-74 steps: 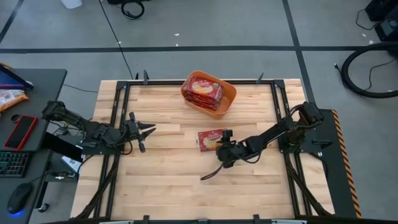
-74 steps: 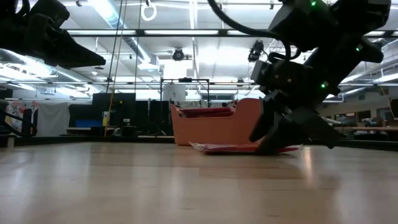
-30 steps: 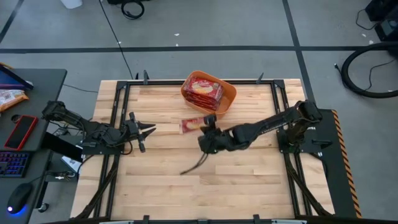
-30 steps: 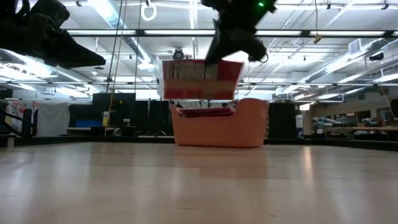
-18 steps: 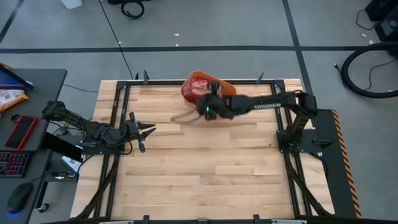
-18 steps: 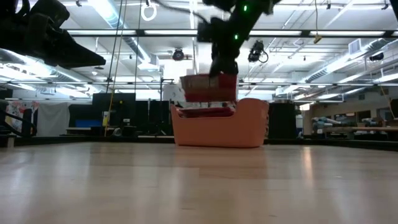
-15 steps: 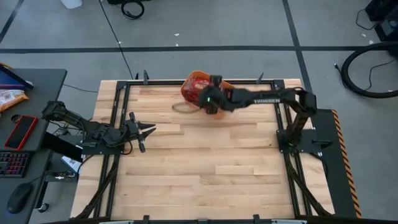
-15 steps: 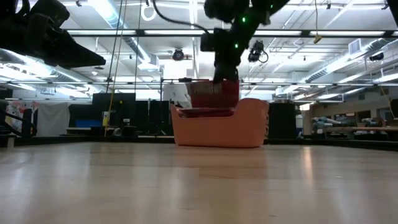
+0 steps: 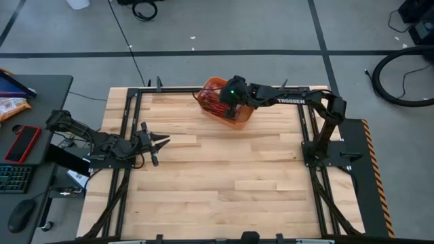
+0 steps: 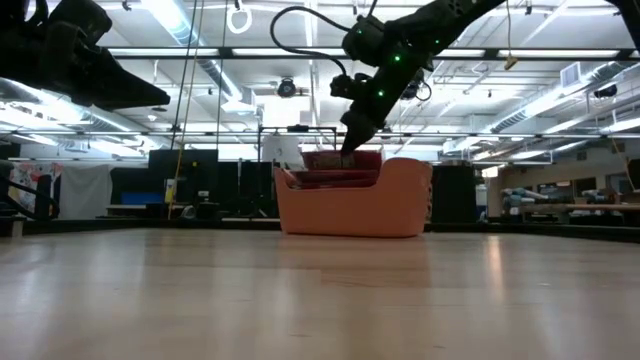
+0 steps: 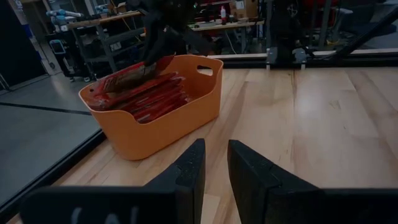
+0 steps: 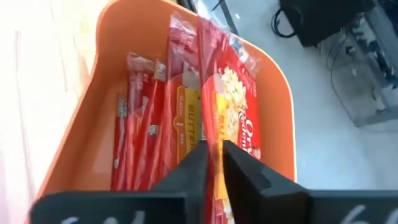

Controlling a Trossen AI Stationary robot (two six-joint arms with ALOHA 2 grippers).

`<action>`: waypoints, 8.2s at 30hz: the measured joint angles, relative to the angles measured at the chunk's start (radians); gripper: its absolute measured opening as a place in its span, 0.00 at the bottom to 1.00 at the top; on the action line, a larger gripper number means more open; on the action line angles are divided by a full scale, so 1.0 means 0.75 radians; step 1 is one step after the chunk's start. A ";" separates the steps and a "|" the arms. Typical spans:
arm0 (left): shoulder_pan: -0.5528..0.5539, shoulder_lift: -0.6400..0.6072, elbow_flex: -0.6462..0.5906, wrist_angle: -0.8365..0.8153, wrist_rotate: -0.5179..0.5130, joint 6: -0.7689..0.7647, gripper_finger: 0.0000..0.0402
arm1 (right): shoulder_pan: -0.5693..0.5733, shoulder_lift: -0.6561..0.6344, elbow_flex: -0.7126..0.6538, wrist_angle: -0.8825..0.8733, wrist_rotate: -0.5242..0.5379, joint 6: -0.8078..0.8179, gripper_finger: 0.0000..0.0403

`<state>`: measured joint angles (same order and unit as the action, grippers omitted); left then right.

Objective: Sort popcorn bags into baskets
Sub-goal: Put the red popcorn pack into the orange bin, then return to Home Position

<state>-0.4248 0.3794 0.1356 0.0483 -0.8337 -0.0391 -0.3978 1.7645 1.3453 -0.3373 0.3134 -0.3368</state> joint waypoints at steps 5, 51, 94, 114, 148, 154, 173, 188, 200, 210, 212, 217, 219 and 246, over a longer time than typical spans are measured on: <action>0.000 0.000 0.000 0.000 0.000 0.000 0.18 | -0.002 0.000 0.003 -0.030 0.006 0.156 0.21; 0.037 -0.397 0.017 0.119 0.524 -0.024 0.18 | 0.459 -1.359 -1.278 0.475 -0.073 0.809 0.23; 0.065 -0.504 -0.169 0.301 0.571 -0.268 0.18 | 0.457 -2.037 -1.446 0.650 -0.065 0.795 0.23; 0.414 -0.504 -0.170 0.179 0.570 -0.269 0.18 | 0.460 -2.352 -1.776 0.674 -0.061 0.795 0.23; 0.858 -0.505 -0.171 0.178 0.571 -0.270 0.18 | 0.548 -2.350 -1.786 0.599 -0.063 0.795 0.23; 0.858 -0.505 -0.171 0.178 0.570 -0.269 0.18 | 0.536 -2.350 -1.786 0.599 -0.062 0.795 0.23; 0.934 -0.504 -0.172 0.179 0.571 -0.269 0.18 | 0.536 -2.350 -1.786 0.598 -0.062 0.795 0.23; 0.724 -0.504 -0.172 0.178 0.571 -0.270 0.18 | 0.536 -2.350 -1.786 0.598 -0.062 0.795 0.23; 0.616 -0.504 -0.172 0.178 0.570 -0.270 0.18 | 0.536 -2.350 -1.786 0.598 -0.062 0.795 0.23; 0.529 -0.504 -0.172 0.178 0.570 -0.270 0.18 | 0.536 -2.350 -1.786 0.598 -0.062 0.795 0.23; 0.529 -0.504 -0.172 0.178 0.570 -0.270 0.18 | 0.536 -2.350 -1.786 0.598 -0.062 0.795 0.23; 0.471 -0.504 -0.172 0.179 0.570 -0.270 0.18 | 0.536 -2.350 -1.786 0.598 -0.062 0.795 0.23; 0.451 -0.504 -0.172 0.179 0.570 -0.270 0.18 | 0.536 -2.350 -1.786 0.598 -0.062 0.795 0.23; 0.386 -0.497 -0.172 0.178 0.570 -0.270 0.18 | 0.536 -2.350 -1.786 0.598 -0.062 0.795 0.23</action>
<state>-0.1352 0.0063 0.0063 0.1819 -0.4061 -0.2413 0.0044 0.0021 0.0059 0.1112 0.2668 0.2592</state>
